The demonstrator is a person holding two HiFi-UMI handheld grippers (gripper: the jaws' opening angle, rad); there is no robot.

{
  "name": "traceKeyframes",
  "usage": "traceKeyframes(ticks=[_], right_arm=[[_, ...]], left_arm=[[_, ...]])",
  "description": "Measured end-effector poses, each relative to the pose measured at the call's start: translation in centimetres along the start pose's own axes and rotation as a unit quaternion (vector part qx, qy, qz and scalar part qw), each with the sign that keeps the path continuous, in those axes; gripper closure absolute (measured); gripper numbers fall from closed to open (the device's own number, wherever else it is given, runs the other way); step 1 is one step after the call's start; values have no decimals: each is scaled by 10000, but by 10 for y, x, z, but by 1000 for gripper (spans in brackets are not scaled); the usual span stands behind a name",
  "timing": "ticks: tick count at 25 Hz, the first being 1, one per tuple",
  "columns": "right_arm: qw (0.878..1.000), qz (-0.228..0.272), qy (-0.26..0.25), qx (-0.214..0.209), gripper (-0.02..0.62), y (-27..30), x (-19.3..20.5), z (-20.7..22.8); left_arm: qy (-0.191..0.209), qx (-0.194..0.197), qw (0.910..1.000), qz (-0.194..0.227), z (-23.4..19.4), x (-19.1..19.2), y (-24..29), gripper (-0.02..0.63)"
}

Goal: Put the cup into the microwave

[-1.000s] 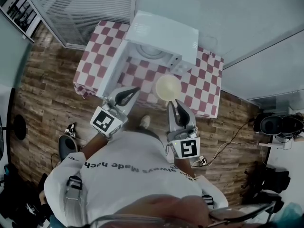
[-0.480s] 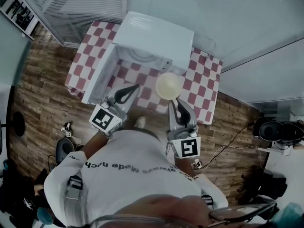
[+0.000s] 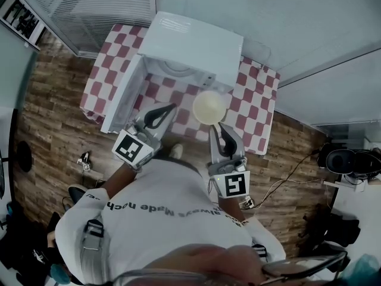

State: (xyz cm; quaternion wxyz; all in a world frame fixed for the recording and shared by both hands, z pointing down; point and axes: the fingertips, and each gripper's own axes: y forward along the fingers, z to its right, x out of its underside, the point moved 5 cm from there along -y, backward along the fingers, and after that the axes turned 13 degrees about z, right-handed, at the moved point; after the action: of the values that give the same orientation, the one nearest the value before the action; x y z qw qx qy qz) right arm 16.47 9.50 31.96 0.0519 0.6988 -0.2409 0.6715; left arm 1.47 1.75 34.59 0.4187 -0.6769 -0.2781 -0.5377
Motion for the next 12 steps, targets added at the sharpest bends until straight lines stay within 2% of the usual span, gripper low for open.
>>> traceKeyframes(ticks=[12], right_arm=[[9998, 114, 41, 150, 554, 63, -4, -18]], left_arm=[[17, 69, 10000, 46, -61, -21, -6, 603]])
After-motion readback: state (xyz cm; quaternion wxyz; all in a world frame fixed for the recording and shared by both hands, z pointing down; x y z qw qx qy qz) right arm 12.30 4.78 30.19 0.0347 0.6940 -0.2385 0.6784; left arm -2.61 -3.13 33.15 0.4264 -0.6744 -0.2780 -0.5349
